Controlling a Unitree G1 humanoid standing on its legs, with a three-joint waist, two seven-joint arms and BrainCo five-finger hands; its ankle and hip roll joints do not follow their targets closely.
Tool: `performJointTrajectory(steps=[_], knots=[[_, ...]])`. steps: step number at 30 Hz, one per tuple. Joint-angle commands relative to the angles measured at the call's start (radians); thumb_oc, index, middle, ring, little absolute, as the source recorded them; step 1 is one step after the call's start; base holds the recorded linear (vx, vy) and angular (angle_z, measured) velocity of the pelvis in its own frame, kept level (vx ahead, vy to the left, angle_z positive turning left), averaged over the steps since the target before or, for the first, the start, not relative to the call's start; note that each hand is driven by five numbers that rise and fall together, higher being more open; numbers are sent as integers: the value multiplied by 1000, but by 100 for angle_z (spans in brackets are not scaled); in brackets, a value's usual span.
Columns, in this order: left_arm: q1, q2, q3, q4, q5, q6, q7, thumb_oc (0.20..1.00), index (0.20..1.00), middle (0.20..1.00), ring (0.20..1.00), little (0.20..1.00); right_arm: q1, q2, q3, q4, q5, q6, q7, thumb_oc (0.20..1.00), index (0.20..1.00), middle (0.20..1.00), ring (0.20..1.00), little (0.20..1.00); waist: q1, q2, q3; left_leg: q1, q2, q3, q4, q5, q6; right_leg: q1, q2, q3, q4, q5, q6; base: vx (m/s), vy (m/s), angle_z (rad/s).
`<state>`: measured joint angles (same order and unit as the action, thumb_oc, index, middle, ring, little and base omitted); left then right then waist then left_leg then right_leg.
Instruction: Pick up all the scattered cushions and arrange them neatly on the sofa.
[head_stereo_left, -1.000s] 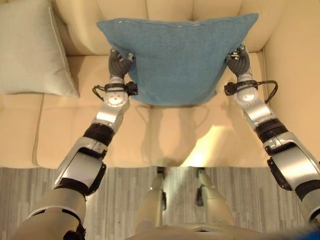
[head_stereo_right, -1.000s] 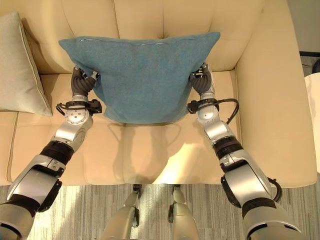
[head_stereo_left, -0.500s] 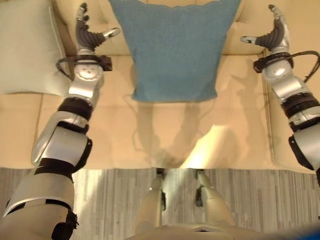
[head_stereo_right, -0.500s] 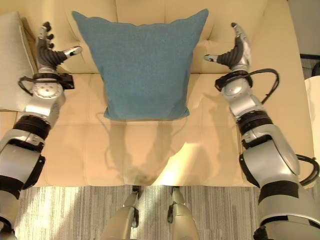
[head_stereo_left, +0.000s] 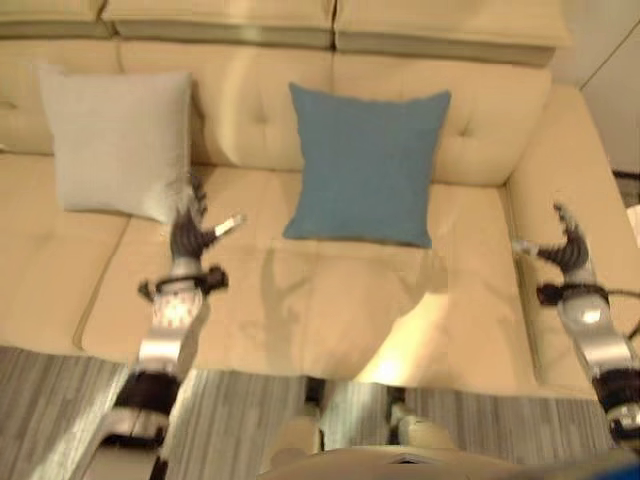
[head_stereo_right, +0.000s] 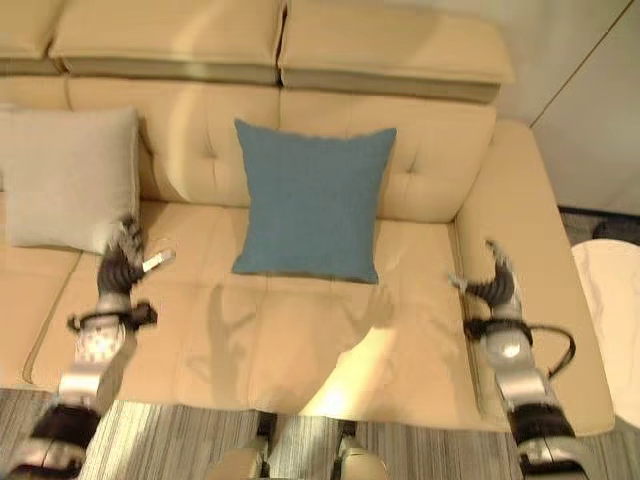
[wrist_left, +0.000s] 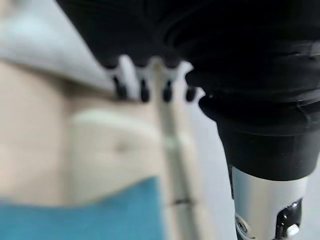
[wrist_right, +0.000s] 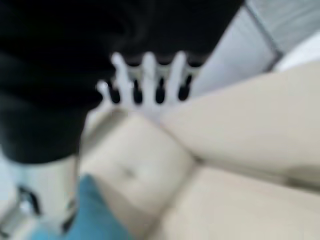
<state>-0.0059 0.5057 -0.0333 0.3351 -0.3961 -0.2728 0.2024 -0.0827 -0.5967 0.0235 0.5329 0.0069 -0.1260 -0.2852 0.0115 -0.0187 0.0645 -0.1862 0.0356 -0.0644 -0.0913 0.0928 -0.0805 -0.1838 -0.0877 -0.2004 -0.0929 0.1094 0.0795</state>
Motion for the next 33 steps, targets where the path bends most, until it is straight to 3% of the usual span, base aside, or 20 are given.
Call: performJointTrajectory(steps=[1,6,7,10,14,20,24,25,27,28,29,32,33], knots=[[-33,5,5,166,122,20,-75,1000,1000,1000,1000,1000,-4,1,-39,66,-54,-34,53,1000,1000,1000,1000,1000,16,-5,-74,27,-13,44,4,-36,-37,56,-35,-22,6,-75,87,-36,-26,6],[81,-60,6,408,224,71,-123,1000,1000,1000,1000,1000,71,66,-23,183,-55,-41,99,1000,1000,1000,1000,1000,15,-4,-84,70,-6,55,4,-37,-31,102,-29,-21,6,-83,82,-35,-13,1],[80,-61,6,410,224,69,-123,1000,1000,1000,1000,1000,70,65,-22,184,-55,-42,99,1000,1000,1000,1000,1000,15,-4,-83,71,-6,55,4,-37,-31,104,-28,-22,6,-83,82,-32,-22,-2],[80,-130,-20,668,303,91,-130,1000,1000,1000,1000,1000,86,117,34,333,-63,-41,119,1000,1000,1000,1000,1000,14,-7,-90,97,0,61,4,-40,-27,130,-23,-20,6,-89,79,-39,-31,5],[73,-175,-8,855,354,116,-134,1000,1000,1000,1000,1000,96,166,81,494,-79,-27,128,1000,1000,1000,1000,1000,17,-11,-98,128,6,64,4,-46,-29,161,-15,-22,9,-103,73,-33,-58,-8],[72,-170,12,939,367,139,-139,1000,1000,1000,1000,1000,105,211,85,639,-50,-5,138,1000,1000,1000,1000,1000,26,-9,-74,137,24,32,4,-26,-34,175,5,-29,67,-155,41,-82,-82,4],[18,-170,-26,930,361,140,-126,1000,1000,1000,1000,1000,88,212,65,705,-7,7,118,1000,1000,1000,1000,1000,21,-10,-32,8,24,-5,68,15,-60,145,11,-69,62,-161,21,-275,-94,48],[2,-174,-39,927,361,140,-127,1000,1000,1000,1000,1000,82,208,65,714,-3,10,117,1000,1000,1000,1000,1000,15,-14,-22,-18,20,9,116,2,-53,133,5,-77,66,-154,21,-362,-22,102],[-20,-180,-55,916,363,142,-124,1000,1000,1000,1000,1000,76,208,65,730,-1,21,113,1000,1000,1000,1000,1000,-2,-33,-12,-36,31,68,224,-75,-26,97,-20,-86,79,-136,22,-272,74,107],[-13,-202,-62,913,373,138,-123,1000,1000,1000,1000,1000,77,206,66,742,-12,24,116,1000,1000,1000,1000,1000,-10,-44,-12,2,38,64,336,-170,-17,96,-42,-77,77,-117,23,-144,235,40],[-4,-214,-76,907,379,140,-124,1000,1000,1000,1000,1000,86,204,67,745,-21,28,121,1000,1000,1000,1000,1000,-22,-31,-18,48,47,66,308,-184,-15,98,-43,-77,81,-111,31,-94,356,21],[-15,-227,-98,895,386,137,-125,1000,1000,1000,1000,1000,77,210,70,748,-34,33,122,1000,1000,1000,1000,1000,-29,-27,-29,96,0,38,219,-195,-9,62,-62,-56,81,-57,52,-106,305,-3],[-30,-222,-112,891,400,138,-123,1000,1000,1000,1000,1000,58,215,83,742,-49,43,122,1000,1000,1000,1000,1000,-29,-30,-24,95,-36,30,185,-197,11,14,-82,-41,70,-8,72,-249,296,-39]])
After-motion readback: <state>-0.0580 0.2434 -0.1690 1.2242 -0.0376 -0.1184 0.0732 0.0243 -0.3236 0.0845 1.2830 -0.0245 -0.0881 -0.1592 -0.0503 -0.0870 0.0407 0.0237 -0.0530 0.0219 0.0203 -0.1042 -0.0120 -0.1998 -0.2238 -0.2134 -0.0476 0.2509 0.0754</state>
